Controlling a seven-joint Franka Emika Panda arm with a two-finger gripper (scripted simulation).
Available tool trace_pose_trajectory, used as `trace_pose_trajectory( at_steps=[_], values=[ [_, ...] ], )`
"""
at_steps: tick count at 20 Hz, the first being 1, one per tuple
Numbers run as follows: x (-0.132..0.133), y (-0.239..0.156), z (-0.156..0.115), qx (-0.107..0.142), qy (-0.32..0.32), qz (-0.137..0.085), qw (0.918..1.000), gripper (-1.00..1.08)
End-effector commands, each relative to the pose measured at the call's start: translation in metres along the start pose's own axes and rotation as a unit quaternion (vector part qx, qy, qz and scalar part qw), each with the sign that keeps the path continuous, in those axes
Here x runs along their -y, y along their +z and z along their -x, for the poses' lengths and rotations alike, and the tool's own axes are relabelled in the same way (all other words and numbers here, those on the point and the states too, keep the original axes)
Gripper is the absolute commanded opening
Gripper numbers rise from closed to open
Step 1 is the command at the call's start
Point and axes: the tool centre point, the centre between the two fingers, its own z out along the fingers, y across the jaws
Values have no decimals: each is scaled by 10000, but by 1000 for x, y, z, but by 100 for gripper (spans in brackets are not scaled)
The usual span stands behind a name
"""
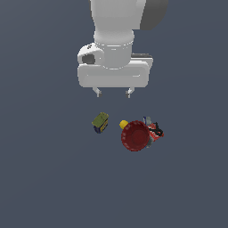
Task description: Pick up a designated object from a clutter of objects.
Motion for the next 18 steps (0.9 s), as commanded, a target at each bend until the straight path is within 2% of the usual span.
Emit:
trace_pose_trajectory(
  at_steps=[1, 10, 18],
  values=[
    [0, 0, 0, 0, 0, 0, 10000, 100],
    [7, -2, -1, 6, 157, -125, 9998, 100],
    [17, 11, -3, 23, 2, -93, 10000, 100]
  ],
)
